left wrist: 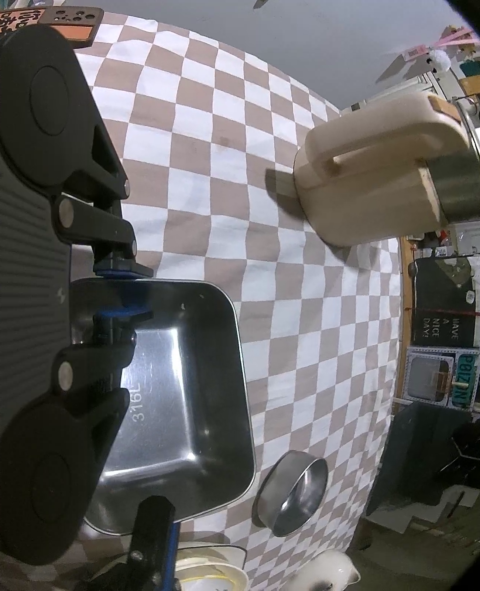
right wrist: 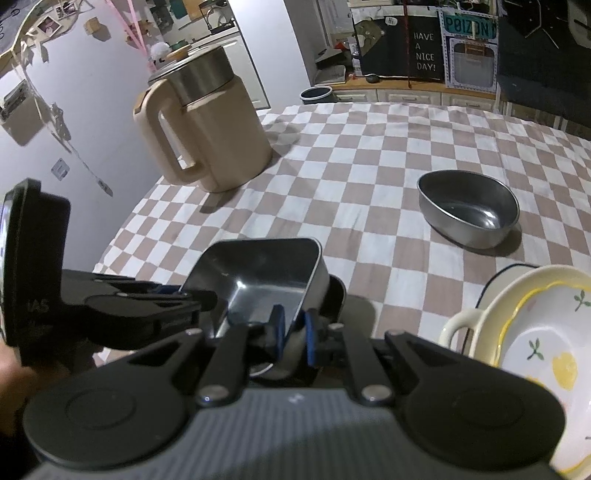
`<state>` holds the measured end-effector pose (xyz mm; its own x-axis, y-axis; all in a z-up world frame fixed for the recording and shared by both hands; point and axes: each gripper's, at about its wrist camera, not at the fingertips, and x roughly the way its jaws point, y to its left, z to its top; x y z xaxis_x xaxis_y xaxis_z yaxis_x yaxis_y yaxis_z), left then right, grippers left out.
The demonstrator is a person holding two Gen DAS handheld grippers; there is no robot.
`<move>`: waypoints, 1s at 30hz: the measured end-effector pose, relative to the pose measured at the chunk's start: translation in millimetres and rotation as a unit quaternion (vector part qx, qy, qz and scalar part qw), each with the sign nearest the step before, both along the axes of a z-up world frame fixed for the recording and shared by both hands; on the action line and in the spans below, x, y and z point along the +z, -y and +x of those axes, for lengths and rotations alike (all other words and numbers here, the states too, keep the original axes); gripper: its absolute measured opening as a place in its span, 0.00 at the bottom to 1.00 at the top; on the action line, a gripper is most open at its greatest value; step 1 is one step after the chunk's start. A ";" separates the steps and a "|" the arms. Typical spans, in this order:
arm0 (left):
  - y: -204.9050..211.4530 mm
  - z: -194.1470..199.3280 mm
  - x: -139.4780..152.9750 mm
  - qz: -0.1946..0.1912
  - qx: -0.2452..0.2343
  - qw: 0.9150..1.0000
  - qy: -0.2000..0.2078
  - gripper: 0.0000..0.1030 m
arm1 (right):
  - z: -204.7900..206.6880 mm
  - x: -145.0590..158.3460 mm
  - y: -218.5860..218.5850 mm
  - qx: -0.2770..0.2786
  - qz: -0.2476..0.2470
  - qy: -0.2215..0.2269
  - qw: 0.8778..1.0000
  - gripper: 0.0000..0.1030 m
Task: Organize plates and bowls
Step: 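Lower the second tray into the first steel tray with both grippers, then open both grippers to release the nested steel trays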
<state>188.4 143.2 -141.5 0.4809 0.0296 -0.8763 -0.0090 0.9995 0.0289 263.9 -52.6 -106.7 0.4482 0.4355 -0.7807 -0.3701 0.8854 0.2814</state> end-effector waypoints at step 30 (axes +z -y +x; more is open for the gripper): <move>-2.1 3.7 -8.7 0.005 -0.010 1.000 -0.017 0.19 | 14.0 -34.0 -1.0 -0.010 -0.038 -0.060 0.997 0.07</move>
<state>192.2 145.2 -150.2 0.4513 0.0290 -0.8919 0.0113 0.9992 0.0382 277.9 -51.5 -140.7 0.3576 0.3643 -0.8599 -0.3200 0.9128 0.2537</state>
